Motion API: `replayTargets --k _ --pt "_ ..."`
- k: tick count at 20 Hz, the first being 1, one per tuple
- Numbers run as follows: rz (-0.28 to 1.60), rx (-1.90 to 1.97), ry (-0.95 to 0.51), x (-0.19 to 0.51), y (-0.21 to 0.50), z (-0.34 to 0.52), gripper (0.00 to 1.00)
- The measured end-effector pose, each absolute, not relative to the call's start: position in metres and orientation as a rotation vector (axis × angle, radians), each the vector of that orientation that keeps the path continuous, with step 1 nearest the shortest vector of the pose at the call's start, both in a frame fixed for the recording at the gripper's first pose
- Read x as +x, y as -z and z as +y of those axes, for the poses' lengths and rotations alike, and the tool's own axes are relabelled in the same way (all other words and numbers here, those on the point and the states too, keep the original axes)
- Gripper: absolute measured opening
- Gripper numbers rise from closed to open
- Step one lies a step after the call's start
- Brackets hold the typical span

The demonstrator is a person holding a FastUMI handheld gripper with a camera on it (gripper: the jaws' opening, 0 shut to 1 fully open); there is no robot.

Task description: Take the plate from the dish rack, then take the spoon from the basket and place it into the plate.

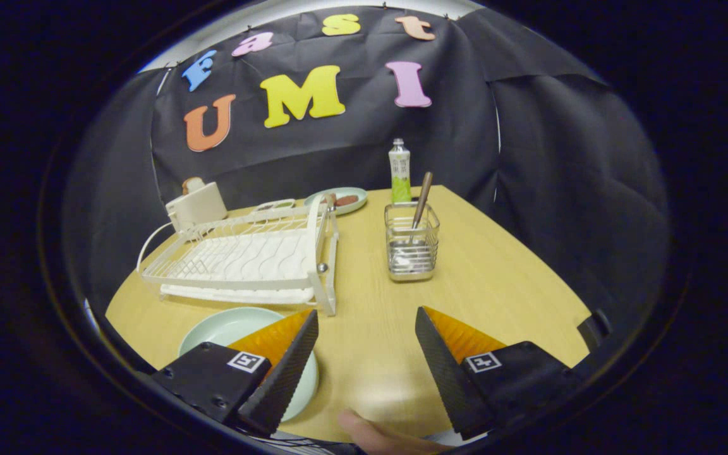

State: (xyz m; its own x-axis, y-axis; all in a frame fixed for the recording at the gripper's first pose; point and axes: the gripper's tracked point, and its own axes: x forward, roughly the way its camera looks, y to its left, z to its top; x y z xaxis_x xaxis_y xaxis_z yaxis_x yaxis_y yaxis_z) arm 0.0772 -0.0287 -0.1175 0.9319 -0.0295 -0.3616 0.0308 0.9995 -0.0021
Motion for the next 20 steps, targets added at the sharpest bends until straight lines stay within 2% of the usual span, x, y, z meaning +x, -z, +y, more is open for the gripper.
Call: replayTargets --k 5,11,16,18,20 --pt "0.229 0.021 0.039 0.101 0.08 -0.064 0.99" --pt "0.138 0.019 0.007 0.163 0.047 -0.092 0.98" --pt "0.275 0.039 -0.02 0.237 0.059 -0.101 0.98" --pt "0.263 0.101 -0.012 0.263 0.051 -0.11 0.98" --pt "0.242 0.128 -0.012 0.276 0.042 -0.115 0.93"
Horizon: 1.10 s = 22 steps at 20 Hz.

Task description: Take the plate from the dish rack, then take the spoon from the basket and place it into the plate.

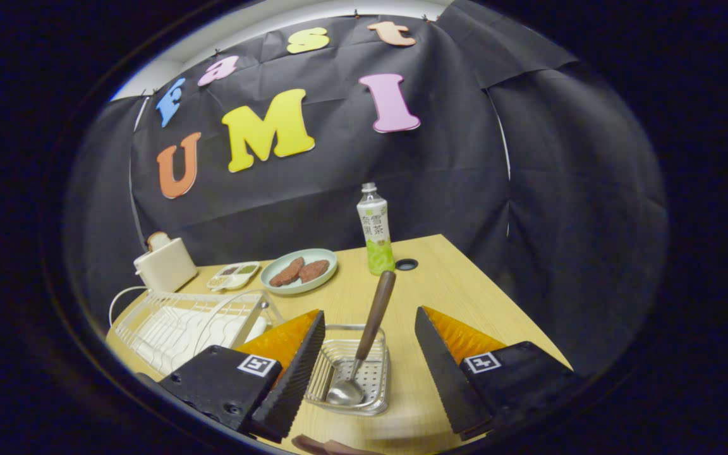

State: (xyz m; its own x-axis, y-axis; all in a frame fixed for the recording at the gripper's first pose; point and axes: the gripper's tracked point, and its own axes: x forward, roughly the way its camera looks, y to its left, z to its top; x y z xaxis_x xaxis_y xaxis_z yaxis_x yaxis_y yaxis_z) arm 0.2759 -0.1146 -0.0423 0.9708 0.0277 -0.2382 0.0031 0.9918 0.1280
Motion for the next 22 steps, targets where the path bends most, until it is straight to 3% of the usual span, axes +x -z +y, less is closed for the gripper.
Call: replayTargets --k 4,6,7,8,13,22 --pt "0.292 0.102 0.006 0.294 0.055 -0.114 0.74" --pt "0.282 0.079 0.039 0.297 0.053 -0.117 0.6" --pt "0.278 0.08 0.036 0.297 0.053 -0.114 0.39" --pt "0.275 0.084 0.019 0.296 0.051 -0.108 0.29" --pt "0.205 0.058 0.044 0.285 0.035 -0.1 0.17" --pt "-0.003 -0.009 0.108 0.248 -0.007 -0.081 0.16"
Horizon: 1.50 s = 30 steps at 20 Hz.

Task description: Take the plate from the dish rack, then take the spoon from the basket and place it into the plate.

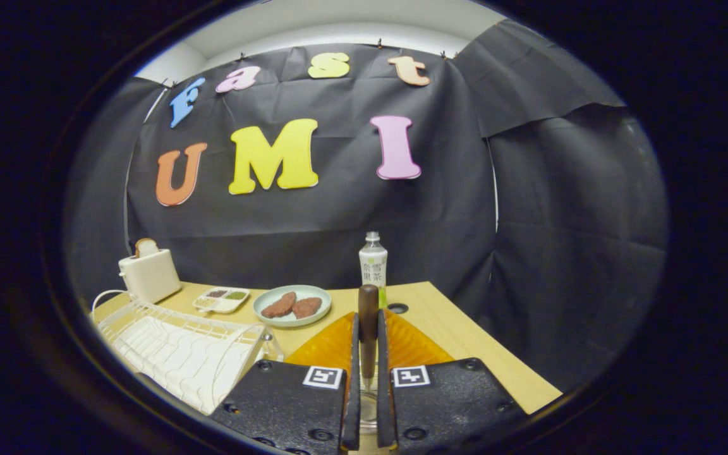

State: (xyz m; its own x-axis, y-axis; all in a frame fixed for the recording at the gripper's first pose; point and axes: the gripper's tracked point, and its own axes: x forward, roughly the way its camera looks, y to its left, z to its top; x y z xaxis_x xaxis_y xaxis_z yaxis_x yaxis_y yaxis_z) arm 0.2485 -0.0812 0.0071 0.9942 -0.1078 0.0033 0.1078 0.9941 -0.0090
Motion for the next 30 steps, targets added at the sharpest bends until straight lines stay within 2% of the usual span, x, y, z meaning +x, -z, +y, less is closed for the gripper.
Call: replayTargets --k 9,13,19,30 --pt "-0.241 -0.033 -0.002 0.146 -0.095 -0.02 0.16" --pt "-0.268 -0.024 -0.098 0.087 -0.1 0.023 0.15" --pt "-0.179 -0.053 -0.208 0.035 -0.032 0.085 0.15" --pt "0.047 0.047 -0.29 0.023 0.107 0.153 0.16"
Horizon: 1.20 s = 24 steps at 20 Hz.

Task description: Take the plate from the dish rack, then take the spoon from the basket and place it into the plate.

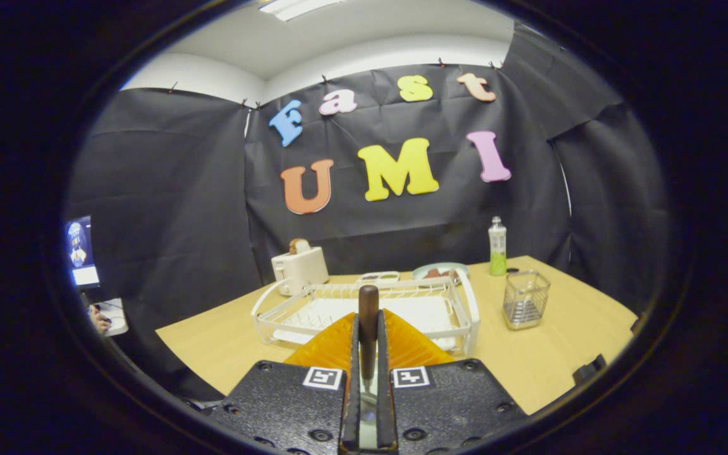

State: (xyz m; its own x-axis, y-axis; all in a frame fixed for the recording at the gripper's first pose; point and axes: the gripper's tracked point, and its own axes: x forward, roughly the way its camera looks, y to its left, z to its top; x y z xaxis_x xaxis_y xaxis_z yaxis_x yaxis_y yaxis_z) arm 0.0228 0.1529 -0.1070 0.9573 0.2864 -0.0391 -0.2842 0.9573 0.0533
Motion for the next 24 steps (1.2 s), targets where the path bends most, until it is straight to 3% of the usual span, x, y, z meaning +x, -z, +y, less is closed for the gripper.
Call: replayTargets --k 6,14,16,21,24 --pt "-0.013 0.022 -0.224 0.021 0.111 0.126 0.17" --pt "0.007 0.068 -0.122 0.028 0.121 0.071 0.28" --pt "0.018 0.077 -0.124 0.03 0.118 0.064 0.37" --pt "0.05 0.123 -0.104 0.032 0.113 0.04 0.81" --pt "0.063 0.116 -0.078 0.031 0.113 0.033 0.92"
